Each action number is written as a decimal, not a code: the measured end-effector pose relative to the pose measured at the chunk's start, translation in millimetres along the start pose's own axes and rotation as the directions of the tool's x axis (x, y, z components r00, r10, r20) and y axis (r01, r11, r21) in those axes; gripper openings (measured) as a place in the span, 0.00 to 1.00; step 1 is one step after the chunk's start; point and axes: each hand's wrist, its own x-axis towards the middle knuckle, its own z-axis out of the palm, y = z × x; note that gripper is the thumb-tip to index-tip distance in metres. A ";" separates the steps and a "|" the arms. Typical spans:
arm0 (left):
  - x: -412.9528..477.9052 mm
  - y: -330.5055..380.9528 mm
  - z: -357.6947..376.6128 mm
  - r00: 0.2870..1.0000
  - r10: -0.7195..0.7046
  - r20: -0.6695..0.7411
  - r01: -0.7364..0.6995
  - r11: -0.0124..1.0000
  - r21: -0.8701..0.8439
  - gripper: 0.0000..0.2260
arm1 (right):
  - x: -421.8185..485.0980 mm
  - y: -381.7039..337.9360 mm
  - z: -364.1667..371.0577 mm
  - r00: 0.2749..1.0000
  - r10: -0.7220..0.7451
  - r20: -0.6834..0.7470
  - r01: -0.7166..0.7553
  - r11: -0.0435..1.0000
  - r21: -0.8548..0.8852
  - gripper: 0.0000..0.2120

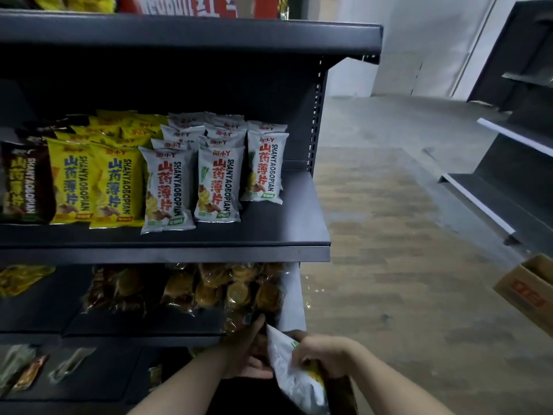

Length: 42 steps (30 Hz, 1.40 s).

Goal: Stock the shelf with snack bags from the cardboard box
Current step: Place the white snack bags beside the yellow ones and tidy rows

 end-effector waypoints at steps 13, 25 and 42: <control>-89.0 88.0 -2.0 0.990 0.076 0.120 -0.098 0.977 0.189 0.22 | -82.6 -73.4 -5.3 0.941 -0.304 0.150 0.294 0.952 0.085 0.23; -177.1 165.8 23.7 0.952 0.307 0.020 -0.288 0.868 0.403 0.15 | -148.0 -141.0 -2.5 0.704 -0.688 -0.177 0.660 0.725 -0.194 0.27; -195.0 184.7 48.3 0.223 0.972 -0.071 -0.318 0.141 0.937 0.09 | -128.9 -169.0 39.5 0.234 -0.733 -0.639 0.798 0.520 -0.304 0.44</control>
